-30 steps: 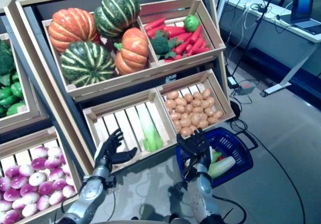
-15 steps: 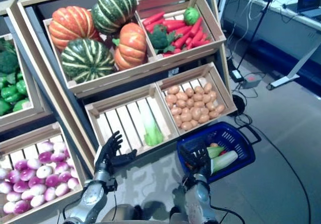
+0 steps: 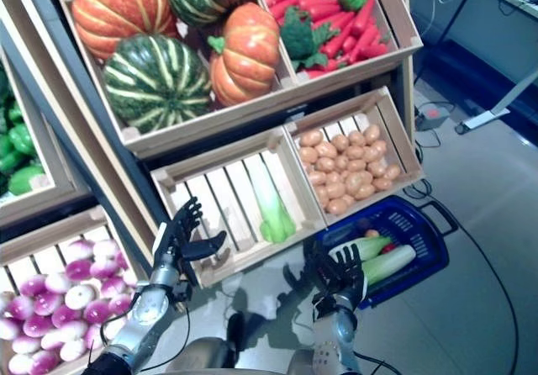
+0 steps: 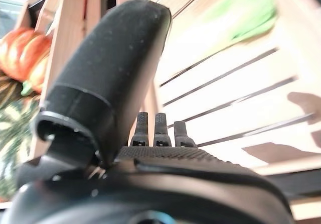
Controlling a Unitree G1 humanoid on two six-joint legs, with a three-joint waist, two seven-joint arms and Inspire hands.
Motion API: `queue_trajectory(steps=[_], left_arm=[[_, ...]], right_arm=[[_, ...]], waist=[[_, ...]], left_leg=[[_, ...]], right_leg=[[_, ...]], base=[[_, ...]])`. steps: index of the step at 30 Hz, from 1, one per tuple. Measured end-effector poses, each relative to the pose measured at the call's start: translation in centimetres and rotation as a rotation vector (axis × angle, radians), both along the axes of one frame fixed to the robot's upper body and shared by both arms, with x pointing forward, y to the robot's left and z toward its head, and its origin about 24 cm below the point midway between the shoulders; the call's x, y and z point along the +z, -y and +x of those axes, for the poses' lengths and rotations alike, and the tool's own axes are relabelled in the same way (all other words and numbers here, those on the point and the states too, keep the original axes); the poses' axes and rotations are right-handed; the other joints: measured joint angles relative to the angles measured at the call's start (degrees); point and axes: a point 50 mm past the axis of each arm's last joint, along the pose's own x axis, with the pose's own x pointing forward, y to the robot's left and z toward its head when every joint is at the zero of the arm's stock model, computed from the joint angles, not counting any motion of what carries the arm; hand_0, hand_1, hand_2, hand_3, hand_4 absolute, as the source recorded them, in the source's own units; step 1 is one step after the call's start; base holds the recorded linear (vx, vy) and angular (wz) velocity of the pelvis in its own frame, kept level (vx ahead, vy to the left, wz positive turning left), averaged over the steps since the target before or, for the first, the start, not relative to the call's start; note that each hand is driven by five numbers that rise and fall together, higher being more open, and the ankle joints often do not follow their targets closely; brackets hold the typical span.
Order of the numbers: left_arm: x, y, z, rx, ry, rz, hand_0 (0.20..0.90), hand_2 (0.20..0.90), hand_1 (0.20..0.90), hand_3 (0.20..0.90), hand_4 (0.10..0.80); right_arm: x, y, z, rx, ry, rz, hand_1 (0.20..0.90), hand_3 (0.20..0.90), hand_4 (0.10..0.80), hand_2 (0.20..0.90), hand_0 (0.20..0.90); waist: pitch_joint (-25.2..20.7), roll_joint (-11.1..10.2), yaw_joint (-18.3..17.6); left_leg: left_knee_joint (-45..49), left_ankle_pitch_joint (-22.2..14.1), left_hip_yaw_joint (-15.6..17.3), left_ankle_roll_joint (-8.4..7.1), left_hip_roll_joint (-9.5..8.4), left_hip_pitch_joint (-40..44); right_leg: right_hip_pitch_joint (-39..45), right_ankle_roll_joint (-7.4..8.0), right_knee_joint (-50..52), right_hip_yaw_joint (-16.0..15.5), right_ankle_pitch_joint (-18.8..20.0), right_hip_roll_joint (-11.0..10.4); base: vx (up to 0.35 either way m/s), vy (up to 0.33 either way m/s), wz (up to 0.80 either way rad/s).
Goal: Put vegetables into the basket
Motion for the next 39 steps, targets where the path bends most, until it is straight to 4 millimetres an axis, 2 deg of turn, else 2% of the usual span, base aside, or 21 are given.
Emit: queue_trajectory(steps=[2, 3, 5, 6, 7, 8, 10, 15, 19, 23, 26, 29, 30, 31, 33, 35, 38, 39], left_arm=[[0.5, -0.4, 0.1, 0.023, 0.019, 0.008, 0.900, 0.900, 0.900, 0.900, 0.800], [0.5, -0.5, 0.1, 0.035, 0.020, 0.010, 0.900, 0.900, 0.900, 0.900, 0.800], [0.4, -0.7, 0.0, 0.058, 0.014, 0.011, 0.900, 0.900, 0.900, 0.900, 0.800], [0.4, -0.5, 0.0, 0.061, 0.015, 0.007, 0.900, 0.900, 0.900, 0.900, 0.800], [0.3, -0.5, 0.0, 0.072, 0.014, 0.003, 0.900, 0.900, 0.900, 0.900, 0.800], [0.2, -0.1, -0.1, 0.082, 0.007, -0.009, 0.900, 0.900, 0.900, 0.900, 0.800], [0.1, 0.5, -0.3, 0.077, 0.007, -0.019, 0.900, 0.900, 0.900, 0.900, 0.800], [0.3, 1.3, -0.3, 0.025, 0.023, -0.009, 0.900, 0.900, 0.900, 0.900, 0.800], [0.6, 2.2, -0.3, -0.054, 0.034, -0.005, 0.900, 0.900, 0.900, 0.900, 0.800], [-0.3, 3.1, -0.7, -0.127, -0.044, -0.014, 0.900, 0.900, 0.900, 0.900, 0.800], [-1.2, 3.7, -1.3, -0.160, -0.105, -0.026, 0.900, 0.900, 0.900, 0.900, 0.800], [-1.5, 4.3, -1.6, -0.188, -0.125, -0.035, 0.900, 0.900, 0.900, 0.900, 0.800], [-1.6, 4.3, -1.8, -0.199, -0.133, -0.039, 0.900, 0.900, 0.900, 0.900, 0.800], [-1.8, 4.2, -1.8, -0.199, -0.147, -0.040, 0.900, 0.900, 0.900, 0.900, 0.800], [-2.2, 3.7, -2.2, -0.184, -0.171, -0.042, 0.900, 0.900, 0.900, 0.900, 0.800], [-2.7, 2.9, -2.8, -0.159, -0.196, -0.031, 0.900, 0.900, 0.900, 0.900, 0.800], [-2.7, 2.1, -2.9, -0.145, -0.202, -0.005, 0.900, 0.900, 0.900, 0.900, 0.800], [-2.7, 1.9, -2.8, -0.132, -0.201, -0.004, 0.900, 0.900, 0.900, 0.900, 0.800]], right_arm=[[0.6, -0.5, 0.5, 0.019, 0.032, 0.009, 0.900, 0.900, 0.800, 0.900, 0.900], [0.7, -0.6, 0.7, 0.029, 0.043, 0.009, 0.900, 0.900, 0.800, 0.900, 0.900], [0.9, -0.8, 1.1, 0.043, 0.054, 0.009, 0.900, 0.900, 0.800, 0.900, 0.900], [0.9, -0.8, 1.1, 0.043, 0.053, 0.008, 0.900, 0.900, 0.800, 0.900, 0.900], [0.8, -0.7, 1.1, 0.044, 0.049, 0.006, 0.900, 0.900, 0.800, 0.900, 0.900], [0.8, -0.7, 1.3, 0.050, 0.050, -0.002, 0.900, 0.900, 0.800, 0.900, 0.900], [1.3, -0.5, 2.0, 0.057, 0.072, -0.014, 0.900, 0.900, 0.800, 0.900, 0.900], [2.2, 1.0, 3.0, 0.063, 0.116, -0.060, 0.900, 0.900, 0.800, 0.900, 0.900], [2.0, 1.8, 2.5, 0.049, 0.099, -0.077, 0.900, 0.900, 0.800, 0.900, 0.900], [1.5, 0.8, 2.1, 0.082, 0.075, -0.055, 0.900, 0.900, 0.800, 0.900, 0.900], [1.3, 0.1, 1.9, 0.121, 0.056, -0.046, 0.900, 0.900, 0.800, 0.900, 0.900], [1.2, 0.5, 1.7, 0.121, 0.045, -0.057, 0.900, 0.900, 0.800, 0.900, 0.900], [1.2, 0.7, 1.7, 0.121, 0.046, -0.067, 0.900, 0.900, 0.800, 0.900, 0.900], [1.2, 0.9, 1.7, 0.116, 0.047, -0.069, 0.900, 0.900, 0.800, 0.900, 0.900], [1.2, 0.7, 1.7, 0.111, 0.047, -0.059, 0.900, 0.900, 0.800, 0.900, 0.900], [1.2, 0.5, 1.7, 0.114, 0.048, -0.055, 0.900, 0.900, 0.800, 0.900, 0.900], [0.9, -0.1, 1.4, 0.116, 0.038, -0.038, 0.900, 0.900, 0.800, 0.900, 0.900], [0.8, 0.0, 1.2, 0.116, 0.031, -0.038, 0.900, 0.900, 0.800, 0.900, 0.900]], waist=[[-0.4, -0.7, -0.2], [-0.4, -0.8, -0.5], [-0.7, -1.4, -2.5], [-0.8, -1.6, -2.7], [-1.4, -2.7, -2.8], [-1.7, -3.1, -2.5], [-1.9, -2.6, -2.4], [-2.4, -1.8, -3.1], [-3.6, -0.2, -3.4], [-5.4, 1.2, -4.4], [-5.8, 1.6, -4.6], [-6.0, 1.8, -4.5], [-6.1, 2.0, -4.3], [-6.1, 2.0, -4.5], [-6.1, 2.0, -4.6], [-6.1, 1.8, -4.3], [-6.2, 1.6, -4.4], [-6.2, 1.7, -4.3]], left_leg=[[-1.8, 0.1, 3.0, -0.16, 0.42, 0.4], [-2.3, 0.3, 3.2, -0.28, 0.45, 0.4], [-2.7, 0.5, 2.3, -0.88, 0.34, 0.5], [-2.7, 0.4, 2.1, -1.17, 0.34, 0.7], [-2.7, -0.1, 1.8, -2.04, 0.10, 1.3], [-2.7, -0.6, 1.6, -3.08, 0.61, 2.1], [-2.8, -0.9, 1.5, -4.97, 3.20, 3.3], [-4.5, -0.4, 2.0, -7.00, 6.43, 4.9], [-4.9, -0.2, 2.4, -7.31, 7.19, 5.2], [-5.0, -0.2, 2.9, -7.34, 7.22, 5.0], [-3.8, -0.9, 3.9, -7.50, 7.21, 5.0], [-3.2, -1.5, 2.8, -7.08, 6.25, 4.8], [-3.9, -1.7, 0.4, -6.83, 5.62, 4.9], [-4.3, -1.6, 0.9, -6.59, 5.23, 5.2], [-5.1, -1.5, 1.6, -6.10, 4.71, 6.0], [-5.1, -1.6, 3.3, -6.08, 5.00, 6.4], [-5.0, -1.4, 2.7, -6.24, 5.03, 5.6], [-5.0, -1.3, 2.6, -6.33, 5.49, 5.5]], right_leg=[[-1.3, 0.10, -10.7, -1.7, 0.6, -0.9], [-1.3, 0.49, -14.0, -1.6, 1.6, -0.9], [-0.6, 0.15, -21.4, -0.4, 7.0, -0.7], [0.1, 0.16, -22.7, -0.4, 8.2, -0.5], [2.0, -0.36, -25.6, -0.5, 11.7, 0.2], [3.9, 2.27, -28.0, -0.7, 13.2, 0.8], [6.9, 0.58, -32.1, -0.9, 14.6, 3.8], [8.0, -1.71, -33.8, -0.9, 14.7, 7.5], [7.9, -2.09, -33.9, -0.6, 14.6, 8.1], [7.1, -2.45, -34.0, -0.2, 14.4, 8.2], [7.0, -2.50, -34.0, 1.2, 14.4, 8.3], [6.9, -2.29, -33.8, 2.4, 14.9, 8.1], [6.4, -1.73, -33.8, 3.1, 15.4, 8.0], [6.2, -1.61, -33.8, 3.6, 15.5, 7.7], [6.0, -1.18, -33.2, 2.9, 15.8, 7.1], [4.9, -1.68, -31.7, 0.5, 15.2, 6.1], [4.7, -1.67, -32.5, 0.3, 15.5, 6.3], [5.1, -1.59, -32.9, -0.8, 15.6, 6.4]], base=[[0.059, -0.176, -0.12], [0.061, -0.150, -0.09], [0.071, -0.163, 0.14], [0.083, -0.154, 0.24], [0.107, -0.149, 0.13], [0.120, -0.162, 0.03], [0.089, -0.125, -0.07], [0.041, -0.069, -0.12], [0.028, -0.076, -0.07], [0.032, -0.019, -0.05], [0.025, 0.037, -0.18], [0.049, 0.096, -0.18], [0.054, 0.060, -0.31], [0.039, 0.036, -0.30], [-0.005, -0.022, -0.27], [-0.049, -0.112, -0.30], [-0.029, -0.102, 0.02], [-0.014, -0.187, 0.11]])
